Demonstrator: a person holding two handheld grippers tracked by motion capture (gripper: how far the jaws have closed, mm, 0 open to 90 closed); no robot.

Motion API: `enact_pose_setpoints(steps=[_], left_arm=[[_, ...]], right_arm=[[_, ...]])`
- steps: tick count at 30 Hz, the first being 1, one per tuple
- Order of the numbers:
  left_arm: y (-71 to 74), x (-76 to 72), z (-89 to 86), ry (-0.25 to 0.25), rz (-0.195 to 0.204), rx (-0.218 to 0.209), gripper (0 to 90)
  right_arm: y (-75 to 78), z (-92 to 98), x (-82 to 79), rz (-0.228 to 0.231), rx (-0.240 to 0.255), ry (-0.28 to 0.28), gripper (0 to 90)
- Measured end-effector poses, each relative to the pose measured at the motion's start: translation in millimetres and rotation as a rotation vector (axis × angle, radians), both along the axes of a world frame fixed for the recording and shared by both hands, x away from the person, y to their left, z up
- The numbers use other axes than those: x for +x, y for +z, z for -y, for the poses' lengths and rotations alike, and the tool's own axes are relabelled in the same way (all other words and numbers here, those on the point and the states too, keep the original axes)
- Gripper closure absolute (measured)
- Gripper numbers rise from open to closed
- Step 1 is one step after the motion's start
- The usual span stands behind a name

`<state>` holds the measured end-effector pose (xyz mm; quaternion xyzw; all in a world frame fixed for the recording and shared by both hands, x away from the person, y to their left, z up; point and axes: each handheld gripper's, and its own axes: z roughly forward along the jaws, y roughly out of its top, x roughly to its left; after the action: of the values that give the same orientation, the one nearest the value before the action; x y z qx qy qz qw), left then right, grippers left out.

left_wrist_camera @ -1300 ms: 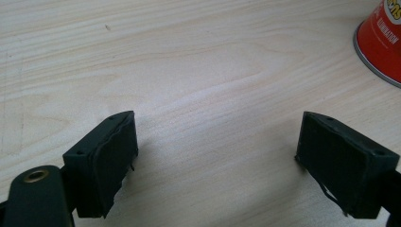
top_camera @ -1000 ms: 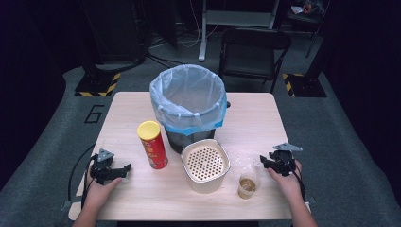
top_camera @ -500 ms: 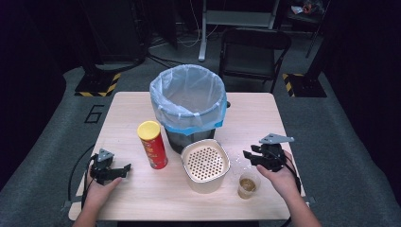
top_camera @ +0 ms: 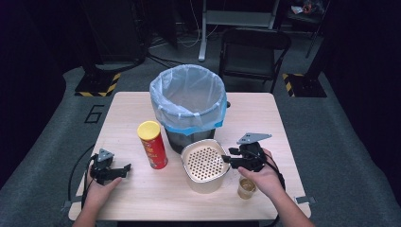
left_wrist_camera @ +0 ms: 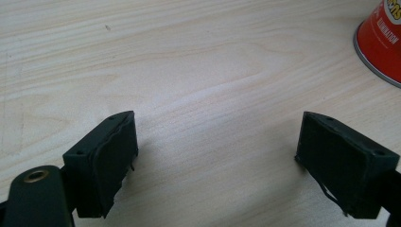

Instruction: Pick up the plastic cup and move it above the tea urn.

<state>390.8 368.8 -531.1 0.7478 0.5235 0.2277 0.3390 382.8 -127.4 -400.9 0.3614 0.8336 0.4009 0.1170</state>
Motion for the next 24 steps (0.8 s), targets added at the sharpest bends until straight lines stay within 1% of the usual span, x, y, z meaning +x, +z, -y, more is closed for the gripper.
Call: enact_pose_setpoints(steps=[2, 3, 5, 6, 7, 10, 15, 18, 22, 23, 24], left_arm=[[0.0, 0.0, 0.0, 0.000, 0.000, 0.000, 12.8], [0.0, 0.0, 0.0, 0.000, 0.000, 0.000, 12.8], [0.0, 0.0, 0.0, 0.000, 0.000, 0.000, 12.8], [-0.1, 0.0, 0.1, 0.001, 0.001, 0.000, 12.8], [0.0, 0.0, 0.0, 0.000, 0.000, 0.000, 12.8], [0.0, 0.0, 0.0, 0.000, 0.000, 0.000, 12.8], [0.0, 0.0, 0.0, 0.000, 0.000, 0.000, 12.8], [0.0, 0.0, 0.0, 0.000, 0.000, 0.000, 12.8], [0.0, 0.0, 0.0, 0.000, 0.000, 0.000, 12.8], [0.0, 0.0, 0.0, 0.000, 0.000, 0.000, 12.8], [0.0, 0.0, 0.0, 0.000, 0.000, 0.000, 12.8]], right_arm=[[-3.4, -2.8, 1.7, -0.006, -0.025, -0.006, 62.0], [-4.8, -3.3, 2.7, -0.013, -0.029, -0.008, 63.0], [-8.3, -4.4, 3.9, -0.042, -0.033, -0.024, 64.9], [-9.8, -4.6, 4.7, -0.052, -0.027, -0.009, 67.8], [-10.6, -5.1, 4.5, -0.055, -0.028, -0.008, 68.1], [-9.9, -5.0, 5.2, -0.042, -0.040, 0.000, 71.0], [-9.7, 0.5, 4.7, -0.048, -0.042, 0.006, 77.3], [-10.1, 4.1, 4.1, -0.039, -0.043, 0.024, 78.7], [-10.1, 8.5, 2.0, -0.042, -0.043, 0.032, 80.0], [-10.1, 9.7, 1.9, -0.034, -0.047, 0.038, 80.4], [-9.8, 10.8, 0.7, -0.038, -0.052, 0.035, 80.7]])
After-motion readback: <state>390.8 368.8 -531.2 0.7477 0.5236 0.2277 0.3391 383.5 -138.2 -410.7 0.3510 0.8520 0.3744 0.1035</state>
